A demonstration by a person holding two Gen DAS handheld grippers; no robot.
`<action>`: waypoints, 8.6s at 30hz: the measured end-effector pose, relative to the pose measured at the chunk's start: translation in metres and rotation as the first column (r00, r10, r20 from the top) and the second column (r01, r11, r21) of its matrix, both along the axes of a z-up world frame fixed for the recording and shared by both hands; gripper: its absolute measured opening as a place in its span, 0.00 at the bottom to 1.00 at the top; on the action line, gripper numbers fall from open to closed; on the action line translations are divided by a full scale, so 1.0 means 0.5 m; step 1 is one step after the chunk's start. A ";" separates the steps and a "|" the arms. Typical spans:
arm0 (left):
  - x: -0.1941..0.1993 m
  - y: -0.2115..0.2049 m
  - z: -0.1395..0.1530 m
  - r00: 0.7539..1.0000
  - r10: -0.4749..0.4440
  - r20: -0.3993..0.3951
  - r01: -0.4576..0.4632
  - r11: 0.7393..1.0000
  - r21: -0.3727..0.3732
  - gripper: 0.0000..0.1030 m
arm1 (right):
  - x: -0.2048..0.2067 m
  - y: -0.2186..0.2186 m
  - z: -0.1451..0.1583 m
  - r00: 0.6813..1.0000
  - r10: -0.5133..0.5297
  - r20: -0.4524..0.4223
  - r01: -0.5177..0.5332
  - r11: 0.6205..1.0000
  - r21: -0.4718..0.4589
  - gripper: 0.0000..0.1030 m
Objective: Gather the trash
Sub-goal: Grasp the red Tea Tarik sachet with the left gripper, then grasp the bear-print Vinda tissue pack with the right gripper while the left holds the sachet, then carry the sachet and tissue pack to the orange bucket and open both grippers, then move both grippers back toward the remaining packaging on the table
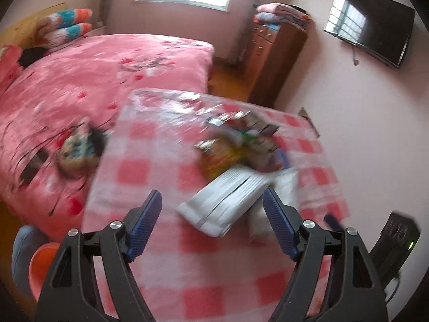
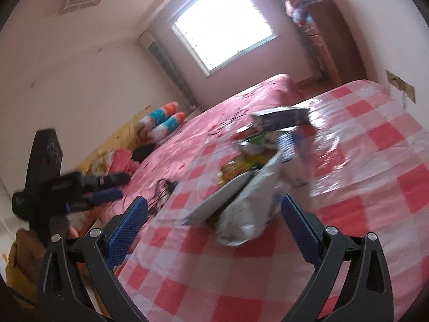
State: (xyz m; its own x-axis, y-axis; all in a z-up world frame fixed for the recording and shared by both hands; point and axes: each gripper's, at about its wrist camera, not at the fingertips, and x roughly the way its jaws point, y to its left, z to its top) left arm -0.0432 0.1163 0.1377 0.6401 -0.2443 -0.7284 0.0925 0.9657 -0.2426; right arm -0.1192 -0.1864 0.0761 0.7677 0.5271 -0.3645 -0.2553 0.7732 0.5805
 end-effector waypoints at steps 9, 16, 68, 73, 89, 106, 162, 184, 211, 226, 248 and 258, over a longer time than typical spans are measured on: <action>0.276 -0.119 -0.011 0.998 0.053 -0.027 -0.054 0.998 -0.025 0.76 | 0.032 -0.099 -0.027 0.995 -0.089 -0.048 0.091 0.994 0.060 0.95; 0.468 -0.169 -0.094 0.984 0.131 -0.122 -0.133 0.991 -0.004 0.75 | 0.035 -0.128 -0.033 0.992 -0.117 -0.037 0.119 0.991 0.056 0.95; 0.162 -0.349 -0.223 0.946 -0.255 -0.199 0.281 0.952 0.117 0.47 | 0.104 -0.141 -0.109 0.955 -0.139 -0.262 0.121 0.989 -0.082 0.87; 0.156 -0.337 -0.215 0.953 -0.249 -0.173 0.267 0.960 0.088 0.37 | 0.112 -0.135 -0.114 0.950 -0.141 -0.280 0.113 0.987 -0.113 0.84; 0.093 -0.253 -0.161 0.966 -0.236 -0.102 0.232 0.971 -0.051 0.34 | 0.127 -0.101 -0.119 0.937 -0.195 -0.289 0.081 0.928 -0.364 0.63; -0.005 -0.106 -0.139 0.984 -0.165 -0.064 0.156 0.979 -0.130 0.34 | 0.110 -0.118 -0.106 0.954 -0.174 -0.245 0.086 0.939 -0.333 0.55; -0.115 0.001 -0.259 0.970 -0.238 -0.049 0.239 0.971 0.029 0.53 | -0.008 0.141 0.015 0.983 0.119 -0.137 -0.151 0.955 -0.256 0.54; -0.229 0.221 -0.212 1.000 0.009 0.015 -0.006 0.986 -0.167 0.50 | -0.033 0.325 -0.001 0.900 0.378 -0.218 -0.413 0.898 -0.153 0.54; -0.388 0.579 -0.298 0.840 0.542 -0.036 -0.543 0.839 -0.043 0.74 | -0.037 0.634 -0.014 0.774 0.593 -0.221 -0.625 0.772 -0.116 0.82; -0.366 0.467 -0.203 0.883 0.460 0.087 -0.452 0.886 -0.101 0.81 | -0.095 0.482 0.010 0.891 0.450 -0.052 -0.443 0.840 -0.314 0.90; -0.287 0.252 -0.144 0.952 0.288 0.102 -0.284 0.957 -0.055 0.83 | -0.071 0.287 0.011 0.952 0.305 -0.009 -0.299 0.927 -0.226 0.92; -0.245 0.165 -0.128 0.971 0.216 0.100 -0.213 0.976 -0.037 0.84 | -0.065 0.196 0.017 0.972 0.235 0.011 -0.230 0.959 -0.165 0.92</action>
State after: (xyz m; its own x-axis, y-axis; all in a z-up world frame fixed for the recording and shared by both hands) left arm -0.1658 0.1990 0.0740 0.7509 -0.1111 -0.6510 -0.0905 0.9591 -0.2681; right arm -0.1518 -0.0883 0.0845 0.6431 0.6285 -0.4376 -0.4546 0.7731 0.4423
